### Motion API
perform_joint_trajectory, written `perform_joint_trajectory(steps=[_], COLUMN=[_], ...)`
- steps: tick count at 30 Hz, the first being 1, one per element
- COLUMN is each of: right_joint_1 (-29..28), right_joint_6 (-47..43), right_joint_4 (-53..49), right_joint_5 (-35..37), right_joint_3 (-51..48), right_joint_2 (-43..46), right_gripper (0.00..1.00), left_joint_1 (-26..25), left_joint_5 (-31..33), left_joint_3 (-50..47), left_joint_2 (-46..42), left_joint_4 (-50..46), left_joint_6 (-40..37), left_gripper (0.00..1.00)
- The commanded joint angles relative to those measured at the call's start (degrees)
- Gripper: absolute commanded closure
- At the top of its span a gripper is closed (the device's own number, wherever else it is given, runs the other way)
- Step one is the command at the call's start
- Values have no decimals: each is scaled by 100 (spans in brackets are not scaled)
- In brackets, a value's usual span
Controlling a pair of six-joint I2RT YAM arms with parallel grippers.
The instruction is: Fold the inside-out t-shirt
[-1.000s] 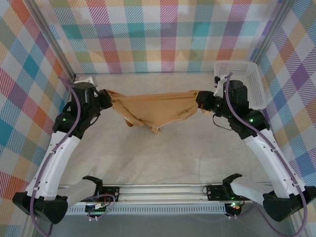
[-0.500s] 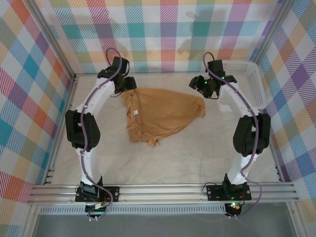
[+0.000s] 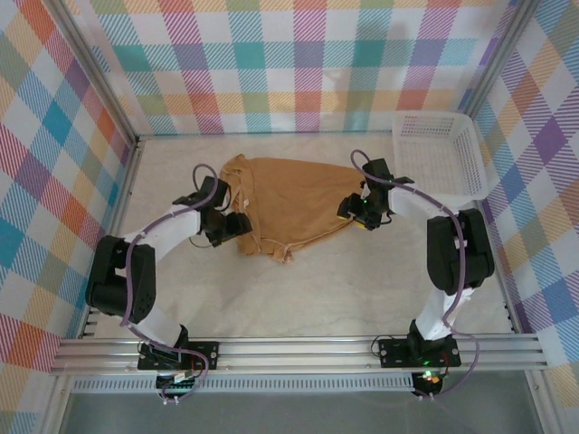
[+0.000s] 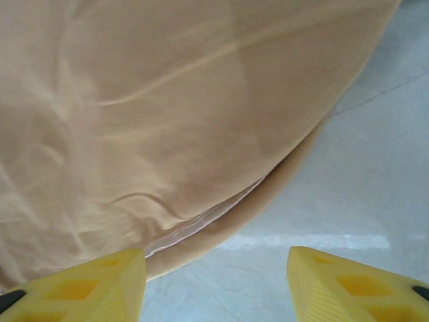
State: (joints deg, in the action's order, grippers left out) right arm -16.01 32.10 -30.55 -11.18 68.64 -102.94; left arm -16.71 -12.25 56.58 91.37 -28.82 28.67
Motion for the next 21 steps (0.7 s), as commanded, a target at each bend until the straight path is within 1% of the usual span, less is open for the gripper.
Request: perform_joint_trajectory(steps=[1,3,5,7,8,10,12,15,16,17,21], right_joint_1=[69,106,121,124,129,125,124,125,124,124,128], right_joint_6=[-134,-108,-60,1,36,79,96,-21,-80,-144,-320], right_joint_4=[267,324,360,372,374,365,327,70,-37,-151,-497], right_joint_5=[131,136,101,64,47,22,3,93,133,185,359], right_joint_3=[46,167,331,495,573,657,670,762,797,849,923], right_joint_2=[-309,-543,-763,-962,-1035,-1050,-923,-605,-481,-322,446], right_gripper=[42,42,42,45,49,63,79,96,100,100,100], left_joint_1=[-87,-87,-87,-87,-93,-78,-70,-7,30,81,327], left_joint_5=[-476,-545,-544,-482,-456,-397,-230,150,252,349,603], left_joint_3=[-155,-189,-160,-69,-19,93,226,569,705,875,1520], left_joint_2=[187,463,783,1061,1183,1239,1050,543,372,156,-627], left_joint_4=[874,1176,1241,1238,1238,1158,898,331,118,-112,-799], left_joint_6=[406,472,491,486,482,476,417,256,200,129,-62], left_gripper=[34,36,38,43,48,63,78,93,97,100,100])
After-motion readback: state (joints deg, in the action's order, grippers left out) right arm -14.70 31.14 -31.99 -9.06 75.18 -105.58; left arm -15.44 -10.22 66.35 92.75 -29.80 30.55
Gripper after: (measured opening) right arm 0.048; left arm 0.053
